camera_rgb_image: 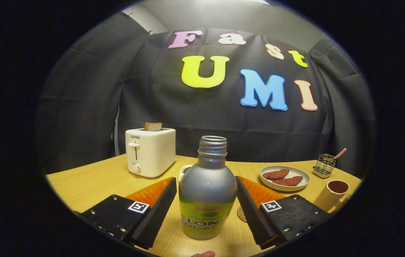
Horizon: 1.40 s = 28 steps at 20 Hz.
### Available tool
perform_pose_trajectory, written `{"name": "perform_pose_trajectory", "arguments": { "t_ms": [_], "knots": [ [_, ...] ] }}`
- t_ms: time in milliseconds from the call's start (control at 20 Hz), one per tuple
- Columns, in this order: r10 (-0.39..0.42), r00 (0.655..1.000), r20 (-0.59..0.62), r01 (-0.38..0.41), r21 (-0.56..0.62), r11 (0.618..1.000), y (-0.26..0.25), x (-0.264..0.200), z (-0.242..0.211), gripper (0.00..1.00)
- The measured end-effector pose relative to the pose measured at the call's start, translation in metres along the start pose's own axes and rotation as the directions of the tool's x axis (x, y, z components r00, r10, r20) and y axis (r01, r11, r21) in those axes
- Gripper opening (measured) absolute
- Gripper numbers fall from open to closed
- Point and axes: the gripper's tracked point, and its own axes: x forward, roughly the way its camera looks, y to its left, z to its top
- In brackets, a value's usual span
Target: Take the bottle from table, then pour the juice into the cup, finally place the bottle on the coaster
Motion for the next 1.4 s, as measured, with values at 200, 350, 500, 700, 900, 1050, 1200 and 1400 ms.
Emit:
{"name": "perform_pose_trajectory", "arguments": {
  "t_ms": [200,350,500,700,900,1050,1200,1400],
  "knots": [
    [0.015,1.000,-0.019,-0.014,0.022,1.000,0.002,0.005,-0.005,0.91],
    [0.026,0.998,-0.054,-0.025,0.031,0.999,0.000,0.001,0.006,0.80],
    [0.015,1.000,-0.024,-0.012,0.137,0.991,-0.017,-0.010,0.045,0.79],
    [-0.063,0.997,-0.045,0.073,0.292,0.954,-0.060,-0.018,0.066,0.77],
    [-0.047,0.993,-0.112,0.100,0.531,0.841,-0.089,-0.025,0.062,0.78],
    [-0.040,0.996,-0.083,0.088,0.728,0.680,-0.106,-0.027,0.068,0.77],
    [-0.082,0.992,-0.093,0.124,0.802,0.585,-0.125,-0.029,0.063,0.77],
    [-0.104,0.989,-0.109,0.146,0.871,0.469,-0.141,-0.026,0.062,0.77]
  ]
}}
